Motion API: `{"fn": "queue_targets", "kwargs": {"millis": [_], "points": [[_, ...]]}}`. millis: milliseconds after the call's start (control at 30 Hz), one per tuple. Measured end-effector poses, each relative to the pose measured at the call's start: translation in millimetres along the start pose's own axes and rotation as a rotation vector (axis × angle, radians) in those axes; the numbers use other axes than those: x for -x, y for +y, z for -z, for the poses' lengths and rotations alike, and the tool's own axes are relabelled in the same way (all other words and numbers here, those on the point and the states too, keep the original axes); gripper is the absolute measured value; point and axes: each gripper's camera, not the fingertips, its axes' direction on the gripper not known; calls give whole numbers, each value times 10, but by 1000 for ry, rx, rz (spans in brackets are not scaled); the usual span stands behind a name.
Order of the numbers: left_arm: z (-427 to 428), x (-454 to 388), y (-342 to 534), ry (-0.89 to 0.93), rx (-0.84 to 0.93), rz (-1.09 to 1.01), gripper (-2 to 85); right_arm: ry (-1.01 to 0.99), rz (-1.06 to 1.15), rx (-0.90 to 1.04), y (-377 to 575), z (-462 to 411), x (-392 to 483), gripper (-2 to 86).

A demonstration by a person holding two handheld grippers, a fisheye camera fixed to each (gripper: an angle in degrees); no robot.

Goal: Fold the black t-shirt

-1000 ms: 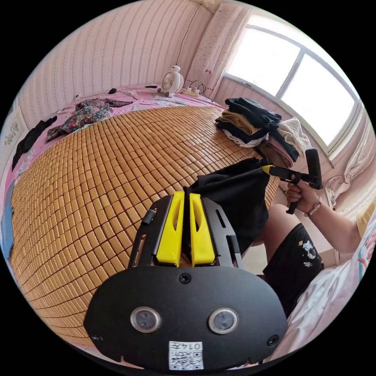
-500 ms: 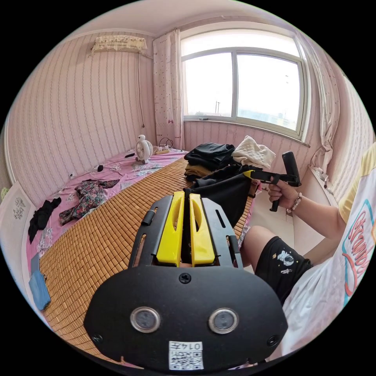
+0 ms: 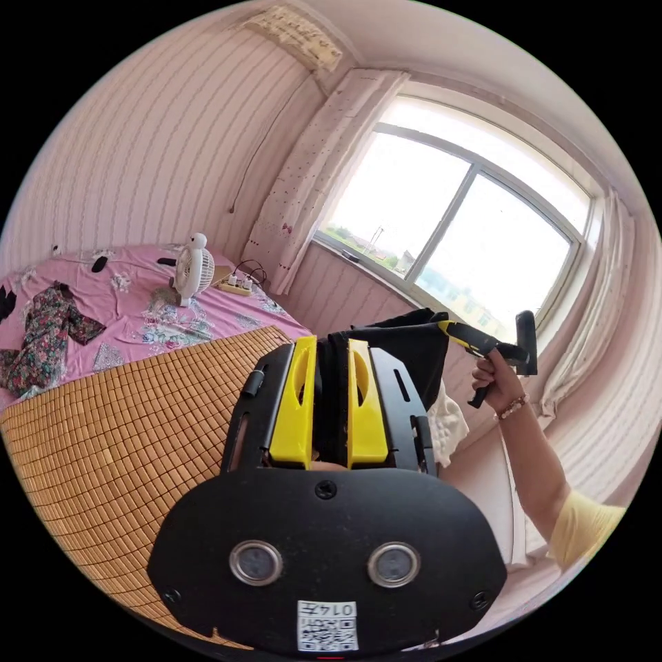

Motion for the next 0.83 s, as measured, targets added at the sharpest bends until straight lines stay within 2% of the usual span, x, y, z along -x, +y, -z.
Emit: {"fn": "queue_targets", "kwargs": {"millis": [67,133,167,200,233,300,333,400,467,567,733,833], "points": [[-251,260,-101,-109,58,50,59,80,-56,47,51,-314,-85,39],[-228,535,105,-83,77,180,45,0,-22,-20,429,-395,5,45],[-141,706,328,28,98,199,35,-46,105,-84,859,-364,210,50],[-67,784,461,73,106,199,30,-11,262,-131,1419,-328,464,45],[132,903,751,115,119,162,20,30,330,-148,1731,-317,581,43],[546,1034,1239,49,188,69,6,152,382,-169,2943,-302,864,33],[876,1119,1576,-8,241,30,-4,165,398,-143,3206,-304,924,31],[1456,1260,2039,-69,308,56,-4,151,435,70,4028,-314,1167,21],[2339,1411,2511,-167,319,221,-5,115,428,195,4430,-278,1367,14],[3412,1444,2867,-323,227,348,-6,-32,399,305,4745,-259,1729,20],[4807,1443,3234,-501,59,432,-6,-195,661,348,4727,-568,2692,30],[5476,1514,3495,-588,-3,501,-5,-378,866,373,4670,-855,3488,36]]}}
